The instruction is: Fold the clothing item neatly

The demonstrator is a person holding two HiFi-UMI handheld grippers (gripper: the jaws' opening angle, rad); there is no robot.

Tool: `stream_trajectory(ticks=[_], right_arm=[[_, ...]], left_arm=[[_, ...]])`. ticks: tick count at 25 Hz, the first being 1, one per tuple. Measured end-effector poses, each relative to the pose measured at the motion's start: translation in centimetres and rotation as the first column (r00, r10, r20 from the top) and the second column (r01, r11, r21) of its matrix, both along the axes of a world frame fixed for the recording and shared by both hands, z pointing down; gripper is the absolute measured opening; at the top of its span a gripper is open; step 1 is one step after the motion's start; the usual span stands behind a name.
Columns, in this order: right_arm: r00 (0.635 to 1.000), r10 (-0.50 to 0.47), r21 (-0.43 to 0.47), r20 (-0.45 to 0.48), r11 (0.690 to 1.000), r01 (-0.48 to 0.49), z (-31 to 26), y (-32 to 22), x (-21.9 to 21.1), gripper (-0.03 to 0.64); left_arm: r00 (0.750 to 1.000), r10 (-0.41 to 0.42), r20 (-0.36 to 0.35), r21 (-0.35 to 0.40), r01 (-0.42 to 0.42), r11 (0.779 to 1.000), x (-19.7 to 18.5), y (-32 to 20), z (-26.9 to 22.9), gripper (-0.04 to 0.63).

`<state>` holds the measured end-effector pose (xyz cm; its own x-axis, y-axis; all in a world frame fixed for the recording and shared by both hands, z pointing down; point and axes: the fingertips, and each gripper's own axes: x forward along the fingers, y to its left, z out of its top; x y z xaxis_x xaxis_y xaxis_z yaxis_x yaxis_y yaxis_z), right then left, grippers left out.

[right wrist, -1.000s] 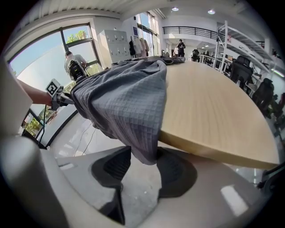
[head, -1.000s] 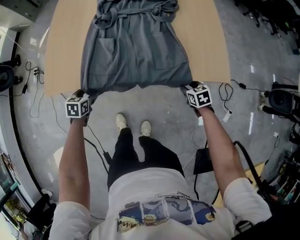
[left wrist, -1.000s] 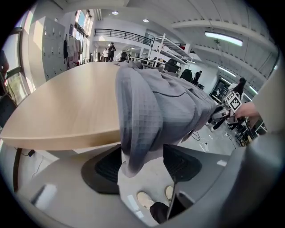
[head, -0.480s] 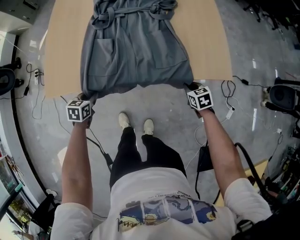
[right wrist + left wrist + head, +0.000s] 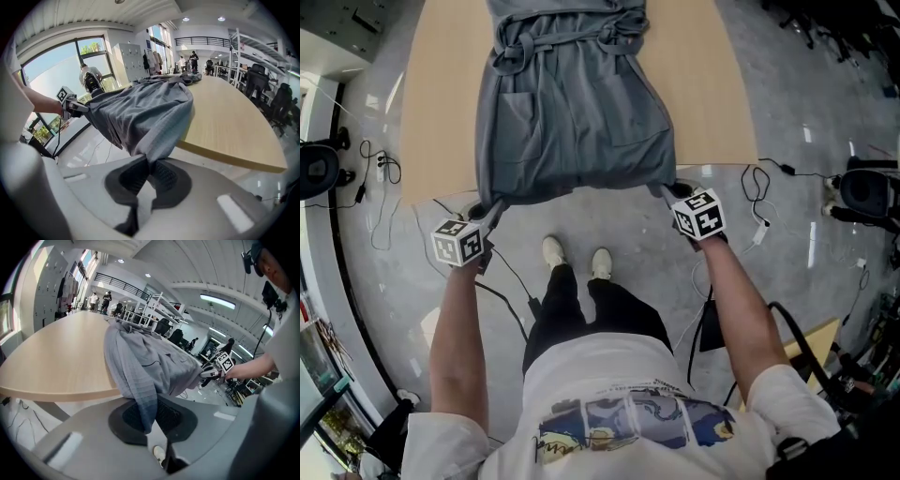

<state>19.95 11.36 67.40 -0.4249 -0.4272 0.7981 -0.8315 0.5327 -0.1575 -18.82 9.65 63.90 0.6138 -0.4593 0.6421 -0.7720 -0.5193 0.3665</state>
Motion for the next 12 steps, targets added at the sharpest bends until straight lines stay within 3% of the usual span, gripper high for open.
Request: stream_trajectory(ticks=[5,12], right_arm=[[0.994,0.004,0.035,0.106,0.999,-0.007,-4.5,-0.5,-1.7,0.008],[0.972,-0.016,0.083,0.233,0.997,-0.003,-11.0,-1.8,-3.6,0.008]], left_arm=[[0.989,0.075,-0.128,0.047,-0.069,0.996,1.9,-0.1,-4.7,0.021],[0.947,0.142,-0.287,0.128,-0.109,0.986,3.3,-1.3,-11.1,0.02]])
